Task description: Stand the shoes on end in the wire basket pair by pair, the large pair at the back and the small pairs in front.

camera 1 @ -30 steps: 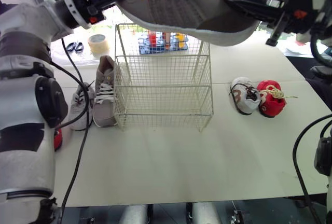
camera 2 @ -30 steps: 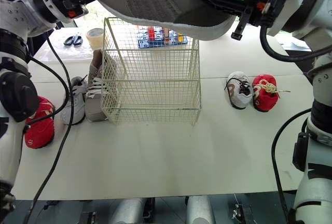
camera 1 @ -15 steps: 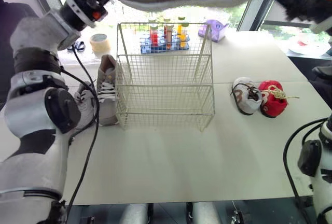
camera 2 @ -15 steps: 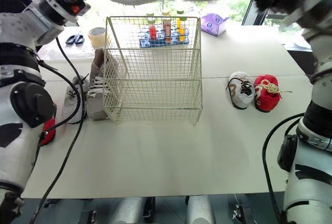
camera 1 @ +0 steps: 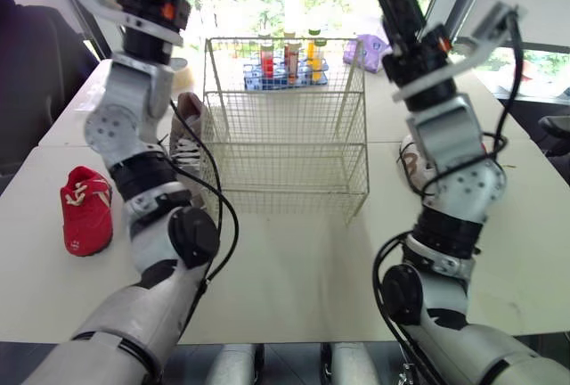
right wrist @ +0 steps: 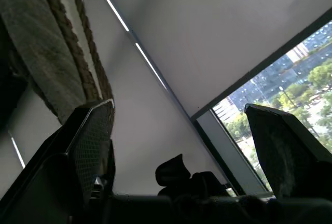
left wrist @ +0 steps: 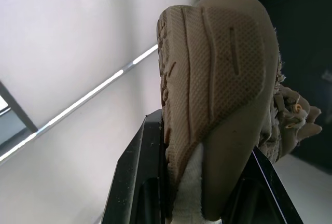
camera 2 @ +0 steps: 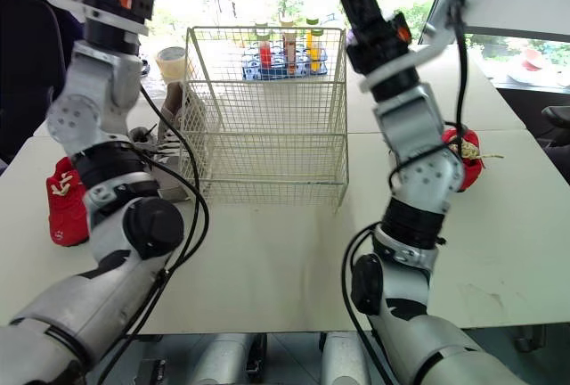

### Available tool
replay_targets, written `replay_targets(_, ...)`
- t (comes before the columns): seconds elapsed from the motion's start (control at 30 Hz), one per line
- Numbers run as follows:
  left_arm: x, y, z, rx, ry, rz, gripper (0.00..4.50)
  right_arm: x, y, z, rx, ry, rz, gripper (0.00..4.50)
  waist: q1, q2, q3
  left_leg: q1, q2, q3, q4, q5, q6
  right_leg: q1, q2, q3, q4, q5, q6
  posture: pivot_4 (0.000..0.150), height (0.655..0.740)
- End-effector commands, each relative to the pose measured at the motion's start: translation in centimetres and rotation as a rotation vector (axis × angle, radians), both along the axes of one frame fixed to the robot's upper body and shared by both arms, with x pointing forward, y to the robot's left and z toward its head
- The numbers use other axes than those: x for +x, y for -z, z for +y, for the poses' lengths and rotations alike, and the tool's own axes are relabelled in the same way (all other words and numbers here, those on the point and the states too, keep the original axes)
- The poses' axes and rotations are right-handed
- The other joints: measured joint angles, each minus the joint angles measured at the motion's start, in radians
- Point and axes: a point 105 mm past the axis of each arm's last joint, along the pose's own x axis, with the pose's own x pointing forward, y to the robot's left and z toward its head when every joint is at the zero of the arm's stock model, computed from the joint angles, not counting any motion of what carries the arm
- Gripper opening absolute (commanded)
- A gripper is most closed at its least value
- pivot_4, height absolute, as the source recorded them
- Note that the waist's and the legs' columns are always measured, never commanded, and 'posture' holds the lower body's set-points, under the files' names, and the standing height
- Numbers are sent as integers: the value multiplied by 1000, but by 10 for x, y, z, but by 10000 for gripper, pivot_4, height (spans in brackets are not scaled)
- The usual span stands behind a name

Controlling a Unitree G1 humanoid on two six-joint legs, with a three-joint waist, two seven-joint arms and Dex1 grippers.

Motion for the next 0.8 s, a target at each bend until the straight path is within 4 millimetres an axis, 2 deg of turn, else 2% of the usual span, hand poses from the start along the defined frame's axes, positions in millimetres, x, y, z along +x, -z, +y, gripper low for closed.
replay_targets(0.03, -17, -15, -5, -8, 14, -63, 6176, -8, -15, 4, 15, -26, -81, 43958, 1, -1, -1, 0, 0, 0, 0, 0, 1, 1, 0, 0, 0, 0, 0, 1500, 6563)
replay_targets(0.4, -14, 8, -30, 80, 38, 8, 6176, -15, -23, 22, -71, -53, -162, 43958, -7, -1, -1, 0, -1, 0, 0, -1, 1, 0, 3, 1, 0, 0, 0, 1500, 6563)
replay_targets(0.57, -13, 30, -55, 192, 37, 39, 6176, -24, -28, 31, -89, -77, -198, 43958, -5, -1, -1, 0, -1, 0, 0, -1, 1, 0, 3, 2, 0, 0, 0, 1500, 6563)
replay_targets(0.7, -24, 43, -69, 251, 67, 13, 6176, -22, -27, 31, -91, -56, -187, 43958, -6, -1, -1, 0, -1, 0, 0, -1, 1, 0, 3, 2, 0, 0, 0, 1500, 6563)
replay_targets(0.8, -25, 51, -72, 253, 70, 31, 6176, -20, -26, 29, -91, -38, -180, 43958, -5, -1, -1, 0, 0, 0, 0, -1, 1, 0, 3, 2, 0, 0, 0, 1500, 6563)
